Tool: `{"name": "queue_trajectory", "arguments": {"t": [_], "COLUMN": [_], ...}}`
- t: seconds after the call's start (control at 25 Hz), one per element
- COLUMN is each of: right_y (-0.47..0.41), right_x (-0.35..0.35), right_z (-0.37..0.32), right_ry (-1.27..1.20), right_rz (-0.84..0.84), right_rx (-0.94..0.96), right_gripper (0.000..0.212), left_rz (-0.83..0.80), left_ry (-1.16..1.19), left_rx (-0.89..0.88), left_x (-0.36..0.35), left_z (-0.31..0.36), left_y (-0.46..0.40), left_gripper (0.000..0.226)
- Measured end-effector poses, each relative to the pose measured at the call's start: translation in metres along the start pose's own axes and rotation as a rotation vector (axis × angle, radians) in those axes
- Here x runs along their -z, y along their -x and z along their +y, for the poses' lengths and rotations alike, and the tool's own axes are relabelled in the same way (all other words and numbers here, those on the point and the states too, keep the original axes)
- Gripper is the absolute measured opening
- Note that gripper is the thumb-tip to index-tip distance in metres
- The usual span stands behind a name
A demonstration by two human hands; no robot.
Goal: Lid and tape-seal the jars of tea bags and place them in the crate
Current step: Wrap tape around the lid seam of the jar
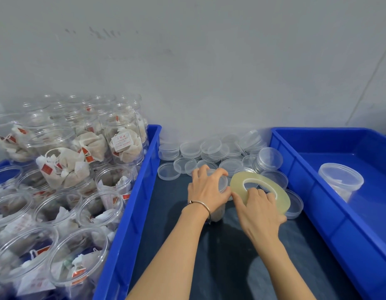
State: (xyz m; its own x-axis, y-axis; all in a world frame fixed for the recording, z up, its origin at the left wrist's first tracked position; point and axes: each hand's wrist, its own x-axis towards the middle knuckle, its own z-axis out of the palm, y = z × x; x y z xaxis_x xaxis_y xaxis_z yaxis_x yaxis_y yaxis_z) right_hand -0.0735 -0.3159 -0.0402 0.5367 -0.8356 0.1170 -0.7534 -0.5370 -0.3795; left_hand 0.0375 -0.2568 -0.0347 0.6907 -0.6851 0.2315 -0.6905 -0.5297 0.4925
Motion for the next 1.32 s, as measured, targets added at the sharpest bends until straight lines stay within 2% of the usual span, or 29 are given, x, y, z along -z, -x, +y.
{"name": "queue_trajectory", "arguments": {"t": [0.12, 0.2, 0.28, 0.32, 0.44, 0.6, 0.68, 0.84, 0.96, 1.04, 1.12, 1.2, 1.28, 1.32], "right_y": [0.004, 0.019, 0.044, 0.052, 0.043, 0.016, 0.013, 0.009, 0.009, 0.009, 0.005, -0.002, -0.012, -0.017], "right_x": [0.007, 0.013, 0.013, 0.012, 0.011, -0.005, -0.019, -0.039, -0.049, -0.053, -0.05, -0.042, -0.025, -0.016], "right_z": [-0.003, -0.008, -0.025, -0.028, -0.024, -0.007, -0.001, 0.008, 0.009, 0.009, 0.007, 0.005, 0.001, 0.002], "right_ry": [-0.046, -0.167, -0.318, -0.316, -0.317, -0.177, -0.117, 0.056, 0.204, 0.247, 0.155, -0.149, -0.418, -0.472], "right_rz": [-0.006, -0.019, 0.02, 0.052, 0.058, -0.046, -0.095, -0.145, -0.268, -0.251, -0.151, -0.131, -0.169, -0.166], "right_rx": [-0.029, -0.047, 0.068, 0.145, 0.159, 0.049, 0.028, 0.044, 0.087, 0.129, 0.22, 0.365, 0.512, 0.564], "right_gripper": [0.039, 0.037, 0.036, 0.036, 0.035, 0.038, 0.04, 0.04, 0.043, 0.053, 0.072, 0.087, 0.101, 0.108], "left_rz": [-0.015, -0.008, -0.018, -0.056, 0.027, 0.091, 0.041, -0.138, -0.069, 0.003, 0.064, 0.107, 0.128, 0.136], "left_ry": [-0.029, 0.008, 0.069, 0.064, 0.036, 0.068, 0.042, 0.002, 0.062, 0.144, 0.268, 0.339, 0.377, 0.399], "left_rx": [-0.018, 0.06, 0.235, 0.259, 0.148, 0.081, 0.071, 0.023, 0.012, 0.067, 0.17, 0.216, 0.142, 0.077], "left_x": [-0.002, -0.002, 0.011, 0.013, 0.009, 0.009, 0.012, 0.019, 0.02, 0.018, 0.017, 0.014, 0.009, 0.007], "left_z": [-0.001, 0.003, 0.002, 0.001, -0.011, -0.021, -0.02, -0.031, -0.039, -0.041, -0.04, -0.035, -0.02, -0.009], "left_y": [0.004, -0.005, -0.02, -0.027, -0.016, -0.007, -0.005, 0.001, 0.006, 0.01, 0.011, 0.012, 0.015, 0.015], "left_gripper": [0.038, 0.035, 0.03, 0.028, 0.028, 0.036, 0.041, 0.067, 0.074, 0.088, 0.105, 0.109, 0.104, 0.1]}}
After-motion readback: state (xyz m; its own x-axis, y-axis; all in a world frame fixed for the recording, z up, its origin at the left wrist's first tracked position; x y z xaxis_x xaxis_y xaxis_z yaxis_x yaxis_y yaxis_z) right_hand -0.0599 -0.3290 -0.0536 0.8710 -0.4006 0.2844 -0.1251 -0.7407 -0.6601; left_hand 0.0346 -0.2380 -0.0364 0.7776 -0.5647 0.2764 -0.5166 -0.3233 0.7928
